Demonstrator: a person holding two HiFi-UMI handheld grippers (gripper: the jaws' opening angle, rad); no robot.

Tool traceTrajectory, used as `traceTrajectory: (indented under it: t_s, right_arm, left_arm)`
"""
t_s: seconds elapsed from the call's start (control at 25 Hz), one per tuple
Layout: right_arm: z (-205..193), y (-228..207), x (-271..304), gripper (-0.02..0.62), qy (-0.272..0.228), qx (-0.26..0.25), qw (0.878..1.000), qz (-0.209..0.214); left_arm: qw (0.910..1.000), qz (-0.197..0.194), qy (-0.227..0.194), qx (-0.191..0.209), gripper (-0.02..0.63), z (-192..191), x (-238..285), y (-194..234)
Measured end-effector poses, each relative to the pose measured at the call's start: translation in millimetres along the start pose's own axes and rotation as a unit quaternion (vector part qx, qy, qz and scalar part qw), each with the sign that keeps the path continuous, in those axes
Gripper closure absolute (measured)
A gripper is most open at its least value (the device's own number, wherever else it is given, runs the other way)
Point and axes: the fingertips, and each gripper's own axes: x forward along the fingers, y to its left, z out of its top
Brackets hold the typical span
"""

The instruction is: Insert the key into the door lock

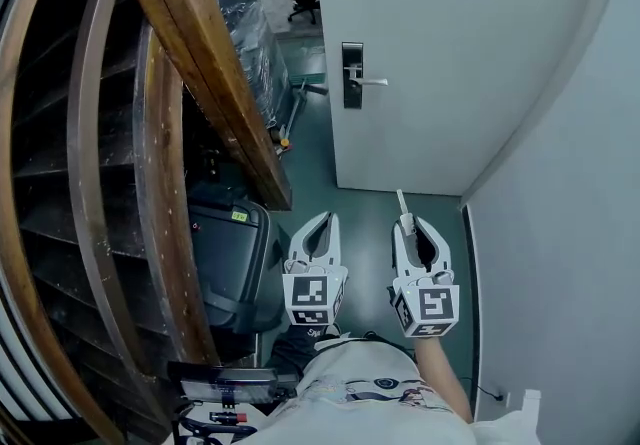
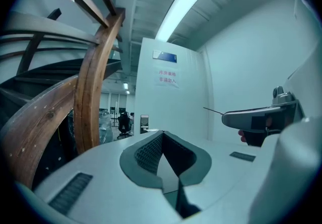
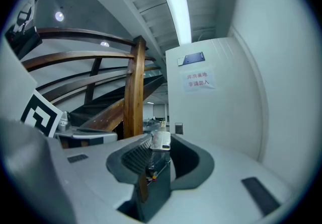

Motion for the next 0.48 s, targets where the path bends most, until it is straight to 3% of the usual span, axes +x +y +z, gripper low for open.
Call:
traceTrajectory:
  t_s: [0.48]
  right_arm:
    - [-16, 27, 21, 0.477, 0.029, 0.008, 1.000, -0.002]
  left_arm:
    - [0.9999, -0.005, 0.006, 0.008, 0.601, -7, 7, 30]
